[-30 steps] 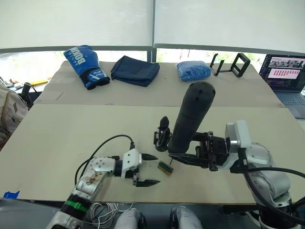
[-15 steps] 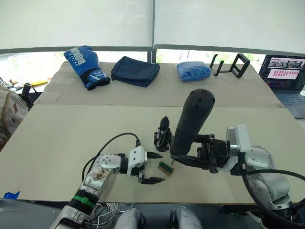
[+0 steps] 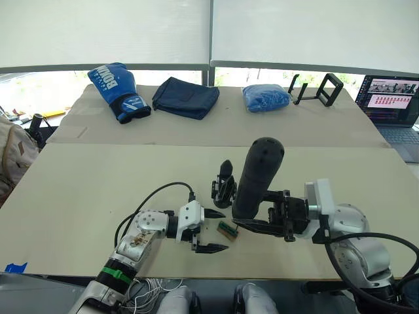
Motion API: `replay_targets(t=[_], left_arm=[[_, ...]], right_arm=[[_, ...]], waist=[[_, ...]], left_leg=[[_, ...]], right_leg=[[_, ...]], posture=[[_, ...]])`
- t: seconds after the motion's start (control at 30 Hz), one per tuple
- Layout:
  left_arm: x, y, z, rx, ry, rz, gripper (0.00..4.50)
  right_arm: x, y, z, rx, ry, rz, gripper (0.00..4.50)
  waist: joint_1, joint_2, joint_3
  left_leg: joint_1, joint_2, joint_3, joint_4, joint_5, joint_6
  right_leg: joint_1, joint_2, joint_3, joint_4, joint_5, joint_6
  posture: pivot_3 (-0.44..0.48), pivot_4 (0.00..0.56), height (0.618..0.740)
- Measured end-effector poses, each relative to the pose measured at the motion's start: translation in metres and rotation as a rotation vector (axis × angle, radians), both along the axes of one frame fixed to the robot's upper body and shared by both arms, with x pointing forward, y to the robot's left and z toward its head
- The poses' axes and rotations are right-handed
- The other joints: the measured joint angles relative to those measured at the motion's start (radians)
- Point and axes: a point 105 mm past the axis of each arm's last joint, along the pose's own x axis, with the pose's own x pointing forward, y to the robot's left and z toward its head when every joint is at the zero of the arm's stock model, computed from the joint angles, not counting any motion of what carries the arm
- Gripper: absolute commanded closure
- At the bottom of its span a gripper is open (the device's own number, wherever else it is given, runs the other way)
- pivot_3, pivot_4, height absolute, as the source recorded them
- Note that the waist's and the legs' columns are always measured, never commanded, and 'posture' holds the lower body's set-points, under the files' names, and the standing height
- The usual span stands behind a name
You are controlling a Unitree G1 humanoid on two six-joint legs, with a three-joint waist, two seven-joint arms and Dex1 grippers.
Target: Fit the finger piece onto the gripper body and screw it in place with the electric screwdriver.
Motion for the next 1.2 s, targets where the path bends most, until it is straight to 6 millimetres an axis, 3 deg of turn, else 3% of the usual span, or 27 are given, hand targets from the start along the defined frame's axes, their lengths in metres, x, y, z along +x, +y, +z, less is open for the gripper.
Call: replay_targets(t=[1.2], left_arm=[[-0.001,-0.003,-0.001,-0.003,0.006,-0.012,0.00]], right_arm=[[0.002,0.001,-0.012,-0.028,0.010,-0.003,2.56]], waist=[[0.001,0.000,0.000]], left_leg=[[0.000,0.000,0.000,-0.001,-0.001,0.001]], right_leg=[[0.000,-0.002,0.000,0.000,0.000,0.001]], posture=[[0.000,0.150,0.740]])
